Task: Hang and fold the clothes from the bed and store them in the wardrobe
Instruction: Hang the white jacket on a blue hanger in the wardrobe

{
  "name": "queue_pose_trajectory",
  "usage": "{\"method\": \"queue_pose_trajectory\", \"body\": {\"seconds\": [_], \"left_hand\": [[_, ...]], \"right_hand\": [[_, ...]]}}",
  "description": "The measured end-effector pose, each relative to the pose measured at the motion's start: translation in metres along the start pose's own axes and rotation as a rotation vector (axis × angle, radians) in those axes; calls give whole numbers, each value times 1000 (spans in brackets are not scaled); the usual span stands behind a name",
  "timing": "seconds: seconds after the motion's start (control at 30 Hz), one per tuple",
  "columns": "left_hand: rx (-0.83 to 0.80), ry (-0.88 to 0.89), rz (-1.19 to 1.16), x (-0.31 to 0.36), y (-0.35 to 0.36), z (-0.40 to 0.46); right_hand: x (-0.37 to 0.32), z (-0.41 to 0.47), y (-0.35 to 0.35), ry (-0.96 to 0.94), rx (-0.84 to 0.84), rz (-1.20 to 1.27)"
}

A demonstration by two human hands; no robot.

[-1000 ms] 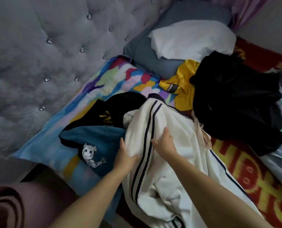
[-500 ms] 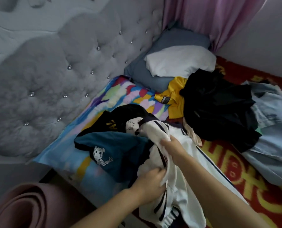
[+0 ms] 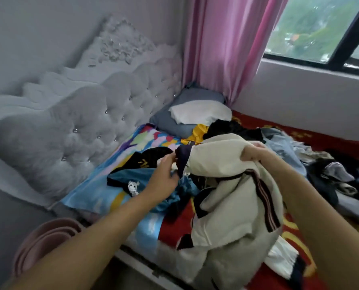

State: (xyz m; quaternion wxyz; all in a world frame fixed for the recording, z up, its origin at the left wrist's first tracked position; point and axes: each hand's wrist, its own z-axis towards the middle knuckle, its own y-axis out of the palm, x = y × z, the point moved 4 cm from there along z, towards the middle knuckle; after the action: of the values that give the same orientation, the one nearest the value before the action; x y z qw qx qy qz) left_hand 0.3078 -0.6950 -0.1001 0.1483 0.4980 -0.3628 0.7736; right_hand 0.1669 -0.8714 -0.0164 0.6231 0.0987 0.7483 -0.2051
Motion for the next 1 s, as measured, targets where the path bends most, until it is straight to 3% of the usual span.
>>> {"method": "queue_pose_trajectory", "body": {"seconds": [0.07,0.17,0.3,0.37,0.47,0.57,0.7,0.77,0.83,1.0], "left_hand": [[-97,15,-43,23,8,-20],[-80,-31,-254,54,3,-38],[-268,71,-120,90,1,-61],[-312,72,-188,101,5,-77],[-230,54,-269,124,11,-103],[-207,120,-162,155,23,-127],[-284,162,46,193,56,-169],[-320,214,190,207,82,-201],[-270,156,236,214,95,-228],[-120,44,177,227,86,-276]], "right_hand": [[-25,-23,2,-53,32,-7],[-40,-65,1,-60,48,38],[-34,-110,-8,-35,57,3],[-25,-121,-15,33,101,-59],[-11,-152,-28,105,125,-264],[-17,-193,-26,-4,161,-376],[-42,-240,-2,-205,43,-328],[-42,-266,15,-172,-158,-649],[-24,-291,25,-125,-317,-979],[-11,-328,27,-248,-289,-946]]}}
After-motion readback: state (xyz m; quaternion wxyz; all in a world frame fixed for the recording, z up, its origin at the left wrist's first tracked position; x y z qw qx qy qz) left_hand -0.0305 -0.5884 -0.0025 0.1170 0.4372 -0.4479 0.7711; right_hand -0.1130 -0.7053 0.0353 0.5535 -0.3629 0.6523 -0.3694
